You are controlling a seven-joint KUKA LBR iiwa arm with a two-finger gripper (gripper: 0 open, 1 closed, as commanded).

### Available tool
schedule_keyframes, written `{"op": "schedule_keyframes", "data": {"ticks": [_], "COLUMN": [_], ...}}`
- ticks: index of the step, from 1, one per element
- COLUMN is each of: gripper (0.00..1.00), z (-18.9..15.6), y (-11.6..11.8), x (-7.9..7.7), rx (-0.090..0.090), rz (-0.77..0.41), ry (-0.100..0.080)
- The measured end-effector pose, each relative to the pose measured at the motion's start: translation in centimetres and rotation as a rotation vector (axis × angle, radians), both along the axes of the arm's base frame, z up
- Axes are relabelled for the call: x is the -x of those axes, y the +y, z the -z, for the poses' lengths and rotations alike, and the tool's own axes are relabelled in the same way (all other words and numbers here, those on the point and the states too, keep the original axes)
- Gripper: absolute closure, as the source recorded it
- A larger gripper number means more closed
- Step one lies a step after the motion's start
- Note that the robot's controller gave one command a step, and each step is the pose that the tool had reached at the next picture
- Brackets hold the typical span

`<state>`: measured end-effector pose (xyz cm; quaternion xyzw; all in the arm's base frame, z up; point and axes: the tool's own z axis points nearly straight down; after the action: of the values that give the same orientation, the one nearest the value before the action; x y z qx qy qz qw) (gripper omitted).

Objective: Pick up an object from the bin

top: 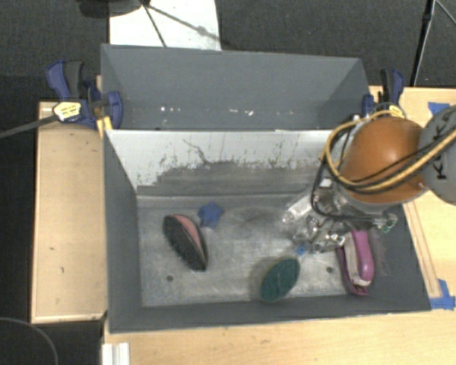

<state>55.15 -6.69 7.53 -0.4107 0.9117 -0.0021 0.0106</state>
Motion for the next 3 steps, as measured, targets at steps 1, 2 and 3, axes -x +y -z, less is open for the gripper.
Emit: {"op": "schedule_keyframes", "data": {"ticks": [1,2,3], "gripper": [1.00,1.00,0.00], "z": [-5.2,-10.9,-10.6], "y": [0.5,2.4,2.3], "x": [3.1,3.9,4.0], "rx": [0.005,0.004,0.004], "rz": [-0.017,-0.006,-0.003], "ry": [0.014,0.013,0.018]}}
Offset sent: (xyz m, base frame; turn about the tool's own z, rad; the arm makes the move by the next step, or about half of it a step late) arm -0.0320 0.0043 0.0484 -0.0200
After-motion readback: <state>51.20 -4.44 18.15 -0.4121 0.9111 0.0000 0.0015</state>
